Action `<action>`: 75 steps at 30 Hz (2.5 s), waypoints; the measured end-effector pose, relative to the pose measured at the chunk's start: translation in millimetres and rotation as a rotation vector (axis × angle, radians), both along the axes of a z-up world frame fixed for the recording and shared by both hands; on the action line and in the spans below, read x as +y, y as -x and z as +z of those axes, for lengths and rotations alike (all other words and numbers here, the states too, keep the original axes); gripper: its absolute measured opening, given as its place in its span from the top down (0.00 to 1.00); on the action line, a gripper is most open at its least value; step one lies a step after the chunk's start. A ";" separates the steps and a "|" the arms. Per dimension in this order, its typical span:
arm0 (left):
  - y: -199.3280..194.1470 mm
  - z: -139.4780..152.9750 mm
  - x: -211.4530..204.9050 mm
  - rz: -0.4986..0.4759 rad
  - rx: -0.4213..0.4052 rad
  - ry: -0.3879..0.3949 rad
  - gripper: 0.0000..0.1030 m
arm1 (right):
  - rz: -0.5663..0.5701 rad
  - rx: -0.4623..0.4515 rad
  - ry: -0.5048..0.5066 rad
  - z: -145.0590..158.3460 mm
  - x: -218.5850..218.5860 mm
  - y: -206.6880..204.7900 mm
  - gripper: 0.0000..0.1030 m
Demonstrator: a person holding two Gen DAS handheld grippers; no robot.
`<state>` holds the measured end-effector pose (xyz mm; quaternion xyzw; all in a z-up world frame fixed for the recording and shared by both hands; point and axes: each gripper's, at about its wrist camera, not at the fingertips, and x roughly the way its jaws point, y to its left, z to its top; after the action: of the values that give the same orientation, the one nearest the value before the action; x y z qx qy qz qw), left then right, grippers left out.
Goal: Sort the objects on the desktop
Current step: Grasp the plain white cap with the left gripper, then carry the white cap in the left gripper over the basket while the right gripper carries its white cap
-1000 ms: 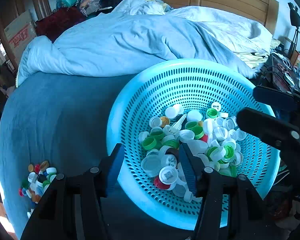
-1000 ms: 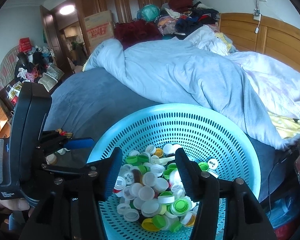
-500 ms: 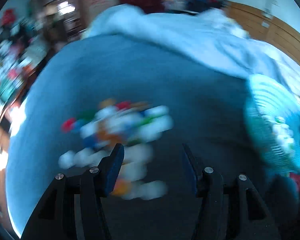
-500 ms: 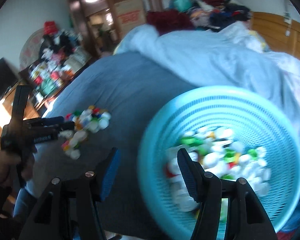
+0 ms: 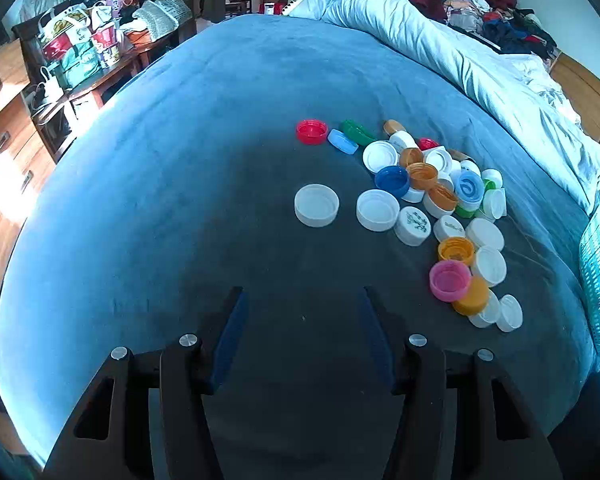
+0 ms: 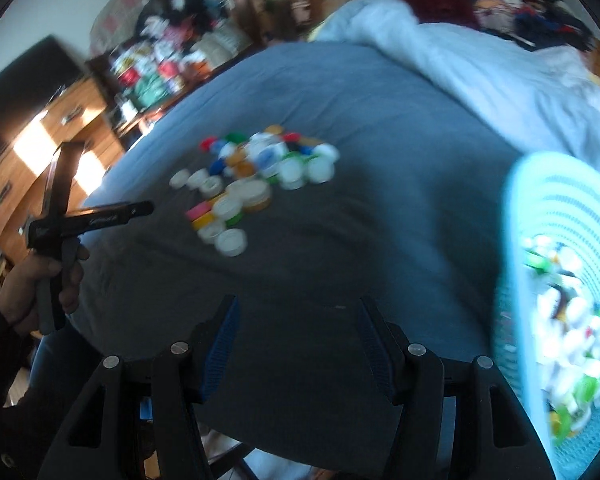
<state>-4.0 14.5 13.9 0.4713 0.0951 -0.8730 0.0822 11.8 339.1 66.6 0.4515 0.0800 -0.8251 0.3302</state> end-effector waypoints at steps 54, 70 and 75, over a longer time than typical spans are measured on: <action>20.2 75.0 62.3 -0.103 0.129 0.161 0.74 | 0.046 0.163 -0.007 38.5 -68.6 16.2 0.69; 9.2 136.9 168.5 -0.295 0.226 0.205 0.74 | -0.116 0.292 0.072 108.0 19.3 2.2 0.69; 11.3 149.3 195.9 -0.340 0.248 0.221 0.74 | -0.166 0.314 0.082 119.2 45.4 3.5 0.69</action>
<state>-15.3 210.4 163.2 0.3578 -0.0727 -0.9306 -0.0274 8.4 384.5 185.8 0.3081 0.0592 -0.9125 0.2626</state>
